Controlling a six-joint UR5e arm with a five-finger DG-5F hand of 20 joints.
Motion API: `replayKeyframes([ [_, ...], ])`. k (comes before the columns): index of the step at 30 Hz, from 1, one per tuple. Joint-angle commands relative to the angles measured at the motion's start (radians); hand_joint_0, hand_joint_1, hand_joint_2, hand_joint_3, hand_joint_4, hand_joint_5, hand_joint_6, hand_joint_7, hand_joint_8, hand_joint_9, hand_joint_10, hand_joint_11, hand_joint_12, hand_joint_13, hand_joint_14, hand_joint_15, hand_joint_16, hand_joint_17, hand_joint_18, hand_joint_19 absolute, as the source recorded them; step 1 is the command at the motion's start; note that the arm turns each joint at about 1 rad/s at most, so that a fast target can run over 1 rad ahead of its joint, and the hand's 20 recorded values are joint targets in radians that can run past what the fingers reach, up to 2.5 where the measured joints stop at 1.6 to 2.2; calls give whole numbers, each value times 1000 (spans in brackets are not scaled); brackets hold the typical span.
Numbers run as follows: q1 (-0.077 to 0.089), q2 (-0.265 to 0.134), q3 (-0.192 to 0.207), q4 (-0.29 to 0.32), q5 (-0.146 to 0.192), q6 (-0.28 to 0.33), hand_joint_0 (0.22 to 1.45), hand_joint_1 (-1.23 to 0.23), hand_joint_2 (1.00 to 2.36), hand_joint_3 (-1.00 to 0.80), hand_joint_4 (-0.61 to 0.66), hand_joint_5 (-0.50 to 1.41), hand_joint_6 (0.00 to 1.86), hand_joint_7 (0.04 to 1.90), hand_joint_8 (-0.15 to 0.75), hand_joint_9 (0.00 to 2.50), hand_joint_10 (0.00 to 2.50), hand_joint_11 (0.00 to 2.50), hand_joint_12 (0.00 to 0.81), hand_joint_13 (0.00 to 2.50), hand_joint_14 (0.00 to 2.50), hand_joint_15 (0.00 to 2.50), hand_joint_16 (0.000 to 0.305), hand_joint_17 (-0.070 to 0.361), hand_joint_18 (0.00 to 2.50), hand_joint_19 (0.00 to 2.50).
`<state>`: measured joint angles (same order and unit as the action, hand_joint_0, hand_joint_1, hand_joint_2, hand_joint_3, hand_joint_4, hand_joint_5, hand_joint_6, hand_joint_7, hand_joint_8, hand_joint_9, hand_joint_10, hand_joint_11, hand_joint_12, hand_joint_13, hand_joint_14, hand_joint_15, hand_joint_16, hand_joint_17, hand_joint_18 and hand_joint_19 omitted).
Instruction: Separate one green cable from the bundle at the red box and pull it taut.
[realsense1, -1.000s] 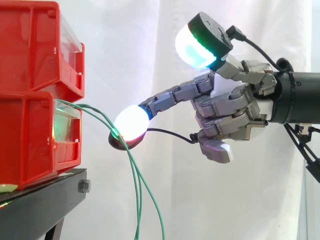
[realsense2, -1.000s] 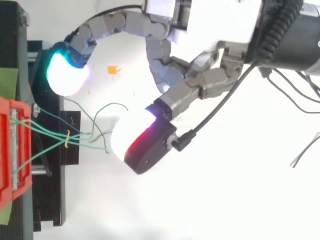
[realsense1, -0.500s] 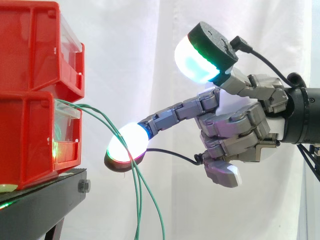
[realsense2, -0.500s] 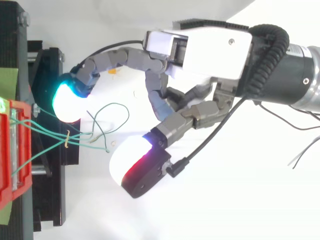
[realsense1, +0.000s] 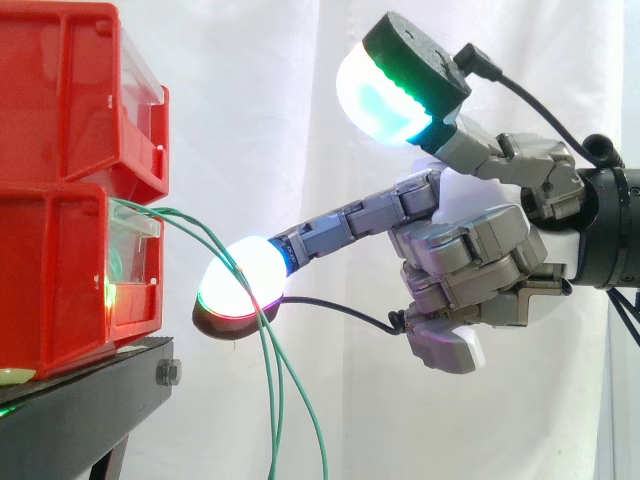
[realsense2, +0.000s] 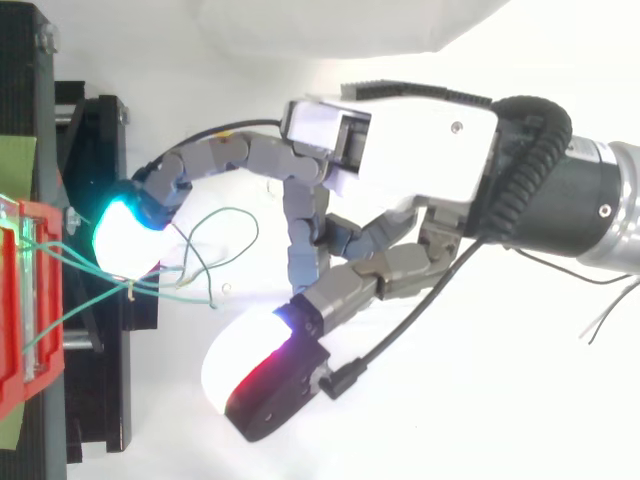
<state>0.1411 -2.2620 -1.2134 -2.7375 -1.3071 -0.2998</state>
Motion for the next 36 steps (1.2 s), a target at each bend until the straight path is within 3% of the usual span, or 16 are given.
replayKeyframes([
  [1,6,-25,0,1,2,7,326,-642,1000,-500,401,-15,502,667,389,1787,12,1552,552,1640,1282,1087,107,241,2103,531],
  [4,0,-48,0,15,-4,14,326,-640,1000,-500,399,-15,502,664,391,1782,14,1526,546,1638,1253,1094,107,241,2097,532],
  [5,-5,-77,12,47,-21,25,327,-638,1000,-500,399,-15,502,664,393,1780,14,1540,546,1638,1251,1096,107,240,2096,530],
  [9,-6,-77,28,96,-44,34,326,-639,1000,-500,397,-16,502,668,393,1779,15,1523,547,1640,1240,1100,107,240,2086,533],
  [22,-6,-76,66,33,-41,37,364,-608,1000,-500,393,-3,503,737,357,1821,19,1534,528,1631,1218,1106,103,231,2050,569],
  [28,-8,-77,72,2,-46,44,445,-501,1000,-500,354,20,503,779,292,1864,19,1459,469,1612,1187,1175,94,211,1977,624],
  [34,-8,-76,72,-24,-47,56,493,-347,1000,-500,313,42,504,797,256,1924,28,1259,440,1610,1138,1225,88,198,1936,651],
  [36,-8,-76,72,-24,-47,56,507,-237,1000,-500,291,56,504,823,249,1947,25,1106,423,1614,1108,1239,87,195,1923,667],
])
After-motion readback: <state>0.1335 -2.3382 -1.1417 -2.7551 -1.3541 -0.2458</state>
